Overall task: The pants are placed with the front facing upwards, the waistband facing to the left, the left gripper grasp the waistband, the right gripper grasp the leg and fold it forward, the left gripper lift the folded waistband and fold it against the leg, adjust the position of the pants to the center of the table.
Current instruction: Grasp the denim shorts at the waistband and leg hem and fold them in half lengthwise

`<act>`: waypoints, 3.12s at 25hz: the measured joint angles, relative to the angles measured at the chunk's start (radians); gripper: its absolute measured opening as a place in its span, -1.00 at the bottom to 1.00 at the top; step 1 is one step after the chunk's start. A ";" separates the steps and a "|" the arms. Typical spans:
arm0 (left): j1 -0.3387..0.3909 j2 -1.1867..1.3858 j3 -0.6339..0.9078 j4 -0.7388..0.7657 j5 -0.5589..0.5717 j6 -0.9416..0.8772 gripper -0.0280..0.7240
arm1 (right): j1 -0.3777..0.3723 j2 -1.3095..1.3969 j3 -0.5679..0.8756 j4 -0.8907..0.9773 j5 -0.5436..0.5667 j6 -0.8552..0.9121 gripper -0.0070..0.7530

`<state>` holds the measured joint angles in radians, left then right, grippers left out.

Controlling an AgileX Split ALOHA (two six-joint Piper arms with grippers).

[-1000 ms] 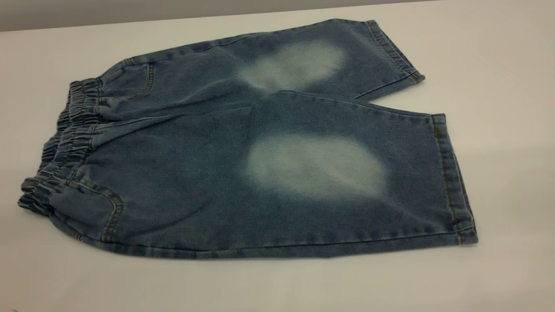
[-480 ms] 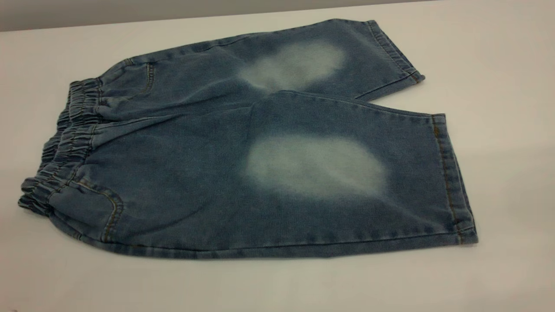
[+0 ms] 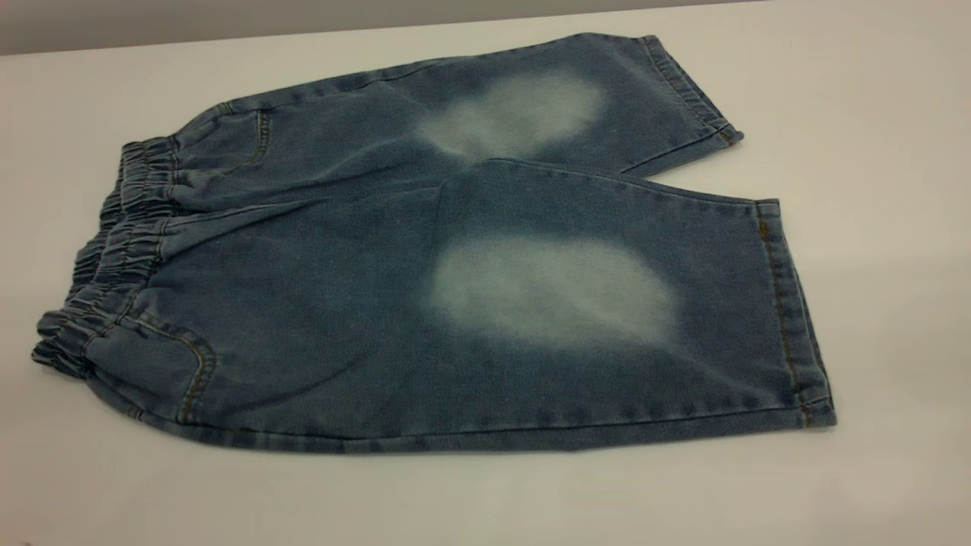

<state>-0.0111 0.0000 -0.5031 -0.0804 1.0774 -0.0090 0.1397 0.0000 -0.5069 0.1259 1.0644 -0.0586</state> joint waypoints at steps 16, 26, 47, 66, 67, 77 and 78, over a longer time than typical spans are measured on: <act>0.000 0.443 -0.090 0.158 -0.221 -0.056 0.24 | 0.000 0.423 -0.023 0.062 -0.202 -0.004 -0.07; 0.026 1.014 -0.090 0.147 -0.402 -0.109 0.23 | 0.000 0.841 -0.018 0.218 -0.485 -0.024 -0.07; 0.319 1.803 -0.232 -0.559 -0.379 0.440 0.23 | 0.000 1.178 -0.018 0.571 -0.651 -0.340 -0.07; 0.337 1.962 -0.231 -0.713 -0.402 0.672 0.69 | 0.000 1.179 -0.018 0.599 -0.648 -0.375 -0.07; 0.337 1.973 -0.231 -0.716 -0.402 0.671 0.70 | 0.000 1.179 -0.018 0.599 -0.647 -0.375 -0.07; 0.337 2.068 -0.241 -0.802 -0.424 0.681 0.64 | 0.000 1.179 -0.018 0.598 -0.642 -0.375 -0.07; 0.337 2.070 -0.240 -0.812 -0.431 0.680 0.63 | 0.000 1.179 -0.018 0.598 -0.640 -0.374 -0.07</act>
<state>0.3264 2.0698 -0.7433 -0.8920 0.6465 0.6707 0.1397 1.1786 -0.5251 0.7235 0.4249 -0.4330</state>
